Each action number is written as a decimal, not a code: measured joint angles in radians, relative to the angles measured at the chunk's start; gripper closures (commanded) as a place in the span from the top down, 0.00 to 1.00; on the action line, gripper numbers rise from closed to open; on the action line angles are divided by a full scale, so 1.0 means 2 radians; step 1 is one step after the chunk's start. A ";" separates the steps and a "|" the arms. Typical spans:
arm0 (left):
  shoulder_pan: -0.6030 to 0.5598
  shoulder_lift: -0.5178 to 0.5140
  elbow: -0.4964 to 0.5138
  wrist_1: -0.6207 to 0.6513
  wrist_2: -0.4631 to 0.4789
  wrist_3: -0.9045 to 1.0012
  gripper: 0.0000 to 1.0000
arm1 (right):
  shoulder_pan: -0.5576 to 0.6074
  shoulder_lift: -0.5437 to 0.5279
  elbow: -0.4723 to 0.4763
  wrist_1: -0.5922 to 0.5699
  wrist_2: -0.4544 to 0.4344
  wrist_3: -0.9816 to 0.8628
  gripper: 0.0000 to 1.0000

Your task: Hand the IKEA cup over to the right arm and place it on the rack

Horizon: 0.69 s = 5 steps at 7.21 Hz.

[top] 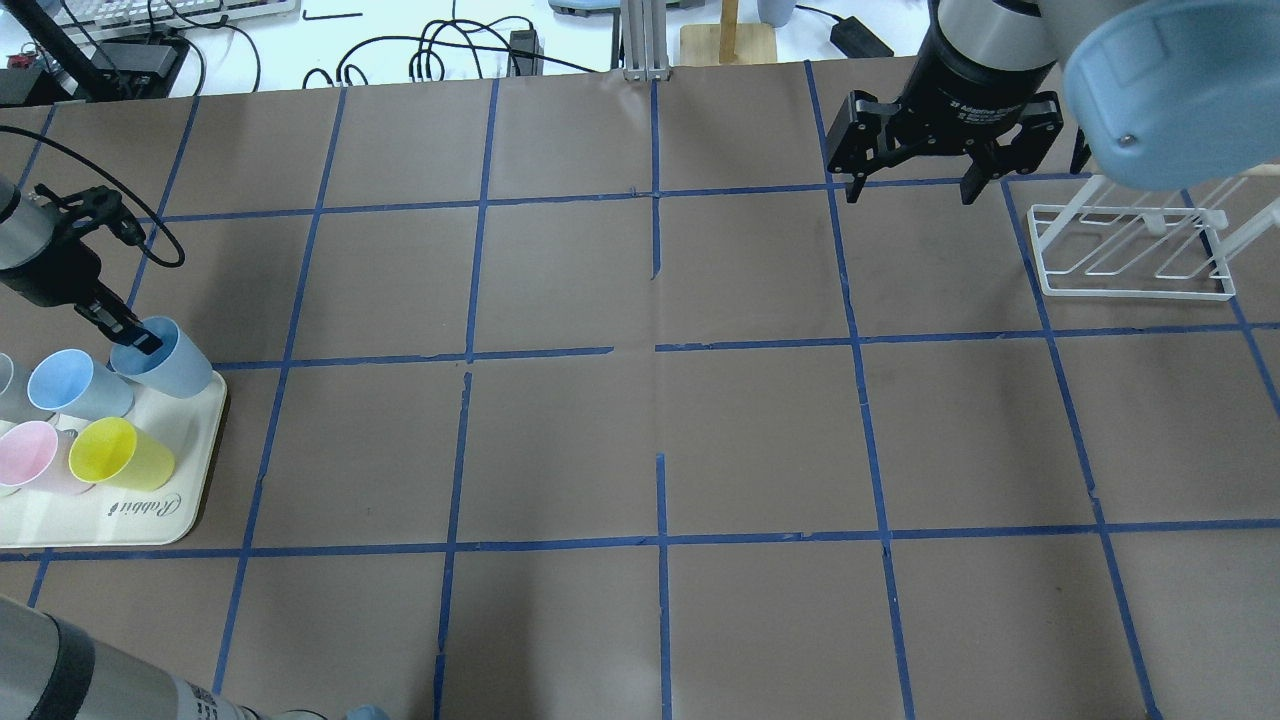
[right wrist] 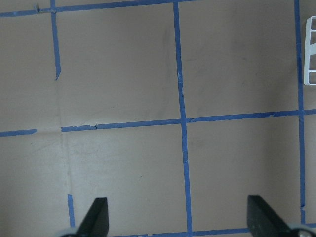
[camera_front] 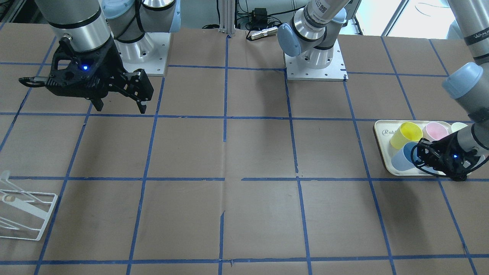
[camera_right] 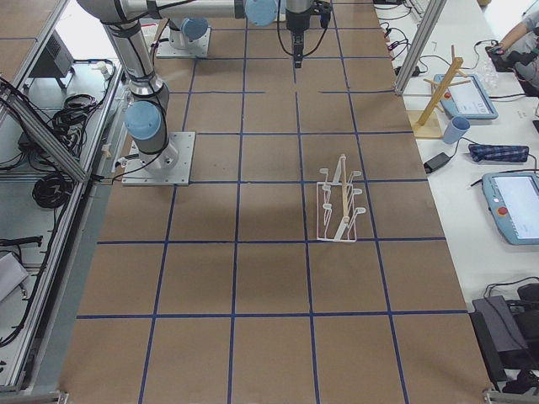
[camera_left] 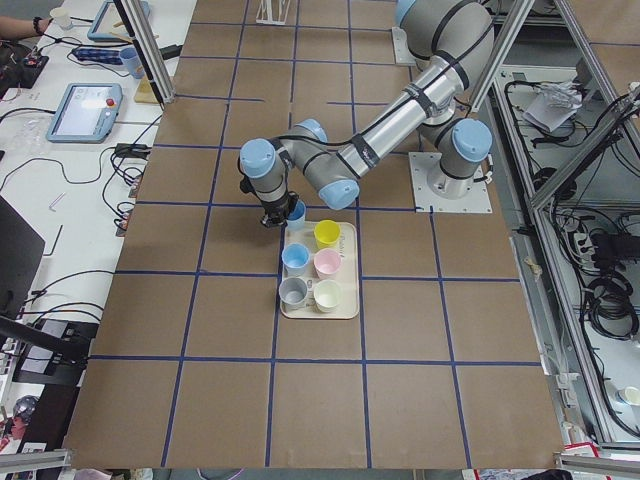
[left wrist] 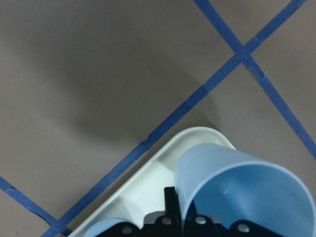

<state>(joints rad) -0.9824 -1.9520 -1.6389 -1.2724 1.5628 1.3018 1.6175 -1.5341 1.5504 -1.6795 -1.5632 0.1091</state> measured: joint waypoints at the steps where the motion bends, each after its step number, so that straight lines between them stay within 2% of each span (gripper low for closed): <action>1: -0.007 0.007 0.022 -0.043 -0.036 -0.039 0.00 | -0.002 0.001 -0.001 -0.001 0.000 -0.001 1.00; 3: -0.028 0.021 0.042 -0.099 -0.122 -0.130 0.00 | -0.017 0.000 -0.007 0.001 0.014 -0.005 1.00; 5: -0.067 0.044 0.041 -0.132 -0.202 -0.228 0.00 | -0.042 0.000 -0.022 0.036 0.056 -0.026 1.00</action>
<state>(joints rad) -1.1165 -1.8649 -1.5577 -1.5373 1.1596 0.8459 1.5330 -1.5344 1.5068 -1.6081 -1.4503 0.0562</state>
